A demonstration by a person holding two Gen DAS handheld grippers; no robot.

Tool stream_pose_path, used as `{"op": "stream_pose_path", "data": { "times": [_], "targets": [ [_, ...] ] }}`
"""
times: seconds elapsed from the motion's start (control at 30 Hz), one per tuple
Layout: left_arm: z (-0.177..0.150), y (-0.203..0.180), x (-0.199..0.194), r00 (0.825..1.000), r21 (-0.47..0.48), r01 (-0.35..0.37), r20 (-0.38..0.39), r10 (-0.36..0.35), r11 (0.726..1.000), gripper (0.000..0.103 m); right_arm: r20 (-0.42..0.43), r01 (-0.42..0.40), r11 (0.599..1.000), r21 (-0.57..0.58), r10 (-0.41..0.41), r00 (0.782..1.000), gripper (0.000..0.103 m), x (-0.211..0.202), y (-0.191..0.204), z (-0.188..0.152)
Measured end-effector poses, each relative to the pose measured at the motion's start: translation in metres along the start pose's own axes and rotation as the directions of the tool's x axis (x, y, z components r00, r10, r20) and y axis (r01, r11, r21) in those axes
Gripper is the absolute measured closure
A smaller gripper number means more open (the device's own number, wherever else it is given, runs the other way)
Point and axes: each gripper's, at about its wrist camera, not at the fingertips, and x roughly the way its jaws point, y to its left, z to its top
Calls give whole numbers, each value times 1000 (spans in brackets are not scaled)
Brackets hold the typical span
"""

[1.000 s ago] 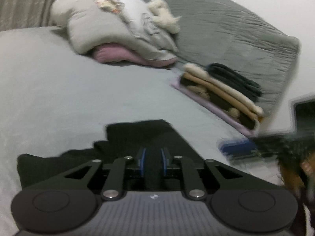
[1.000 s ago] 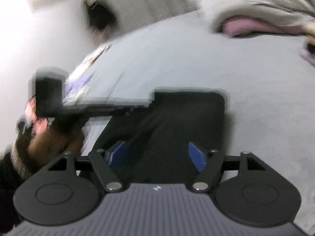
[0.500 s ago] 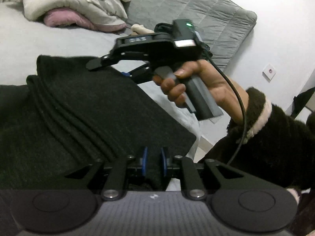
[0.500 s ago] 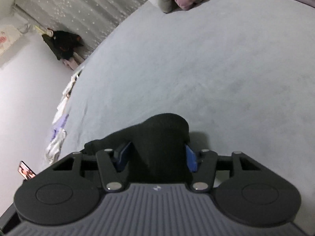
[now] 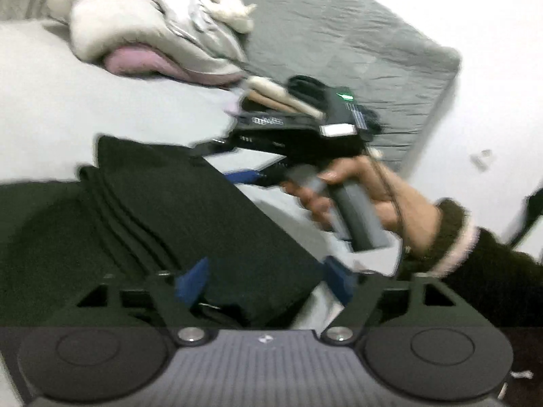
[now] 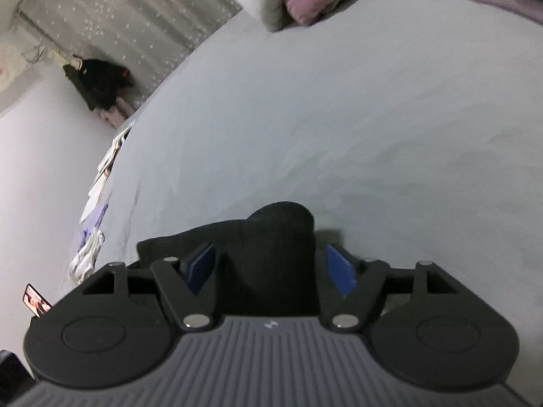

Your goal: Fold clothes

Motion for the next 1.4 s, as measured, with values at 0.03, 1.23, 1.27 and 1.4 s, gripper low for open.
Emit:
{"op": "stream_pose_path", "data": {
  "times": [0.03, 1.23, 1.27, 1.4],
  "targets": [
    [5, -8, -4, 996, 5, -84, -19, 84, 996, 19, -4, 6, 1000, 1, -6, 1000, 24, -7, 1, -2],
    [7, 89, -35, 794, -264, -591, -360, 491, 762, 1, -363, -30, 995, -100, -9, 932, 13, -76, 22, -36],
    [7, 93, -35, 810, -278, -569, -351, 469, 774, 1, -358, -24, 995, -100, -14, 934, 13, -76, 21, -35],
    [2, 114, -35, 875, -378, -466, -329, 355, 800, 5, -337, -24, 999, -26, 14, 941, 13, -62, 4, -32]
  ]
}}
